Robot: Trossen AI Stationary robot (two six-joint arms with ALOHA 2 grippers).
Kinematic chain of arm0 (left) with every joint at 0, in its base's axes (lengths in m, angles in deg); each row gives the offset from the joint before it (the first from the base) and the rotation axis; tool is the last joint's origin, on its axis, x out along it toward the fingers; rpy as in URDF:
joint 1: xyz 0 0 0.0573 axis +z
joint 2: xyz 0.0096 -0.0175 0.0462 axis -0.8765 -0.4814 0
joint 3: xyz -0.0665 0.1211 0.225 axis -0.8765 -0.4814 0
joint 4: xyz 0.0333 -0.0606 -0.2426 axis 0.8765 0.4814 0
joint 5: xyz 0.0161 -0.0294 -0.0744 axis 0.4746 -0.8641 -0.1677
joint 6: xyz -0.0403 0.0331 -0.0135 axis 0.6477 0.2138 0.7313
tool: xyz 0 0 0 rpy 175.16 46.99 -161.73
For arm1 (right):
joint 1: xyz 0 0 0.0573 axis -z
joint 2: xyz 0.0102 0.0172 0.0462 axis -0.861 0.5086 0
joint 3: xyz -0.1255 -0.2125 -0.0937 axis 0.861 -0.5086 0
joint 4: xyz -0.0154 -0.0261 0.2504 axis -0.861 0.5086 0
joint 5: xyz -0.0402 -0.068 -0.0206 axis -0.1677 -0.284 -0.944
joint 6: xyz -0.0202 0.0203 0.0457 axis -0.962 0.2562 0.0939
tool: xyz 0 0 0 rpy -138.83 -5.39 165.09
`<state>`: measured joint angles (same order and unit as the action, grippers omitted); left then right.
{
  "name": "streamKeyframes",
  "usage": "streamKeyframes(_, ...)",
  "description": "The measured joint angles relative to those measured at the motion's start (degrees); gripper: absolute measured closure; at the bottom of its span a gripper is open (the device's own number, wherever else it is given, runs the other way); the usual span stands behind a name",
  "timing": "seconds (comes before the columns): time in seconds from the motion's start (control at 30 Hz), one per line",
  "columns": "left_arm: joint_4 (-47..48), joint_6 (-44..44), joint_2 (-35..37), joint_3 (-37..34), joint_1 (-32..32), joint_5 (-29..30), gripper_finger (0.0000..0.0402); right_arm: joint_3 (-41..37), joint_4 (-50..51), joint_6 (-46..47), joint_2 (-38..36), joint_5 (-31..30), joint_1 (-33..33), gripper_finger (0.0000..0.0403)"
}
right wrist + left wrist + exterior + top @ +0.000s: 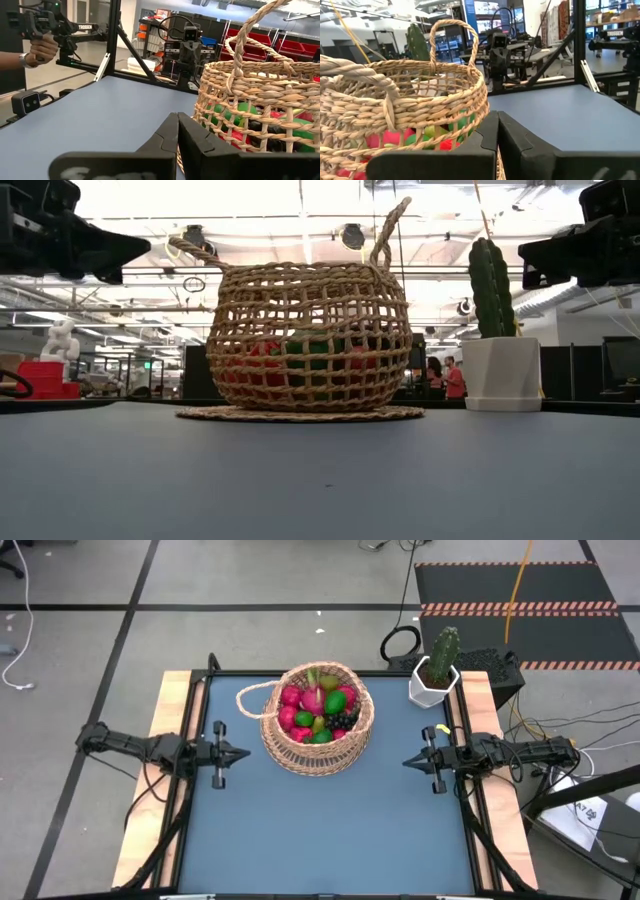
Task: Build produce basket
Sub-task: Return to Home Position
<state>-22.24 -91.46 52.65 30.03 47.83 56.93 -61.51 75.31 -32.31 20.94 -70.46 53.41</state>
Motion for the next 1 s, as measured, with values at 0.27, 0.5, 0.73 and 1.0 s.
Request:
streamKeyframes(0.27,2.6,0.3,0.0,0.0,7.6,-7.3,0.0397,0.0,0.0,0.0,0.0,0.0,0.0,0.0403)
streamKeyframes(0.5,8.3,1.1,0.0,0.0,9.8,-7.5,0.0391,0.0,0.0,0.0,0.0,0.0,0.0,0.0403)
streamKeyframes(0.73,8.6,1.8,-0.1,0.1,10.0,-7.5,0.0391,0.0,0.0,0.0,0.0,0.0,0.0,0.0403)
streamKeyframes(1.0,8.7,6.7,-0.1,0.1,10.0,-7.5,0.0391,0.0,0.0,0.0,0.0,0.0,0.0,0.0403)
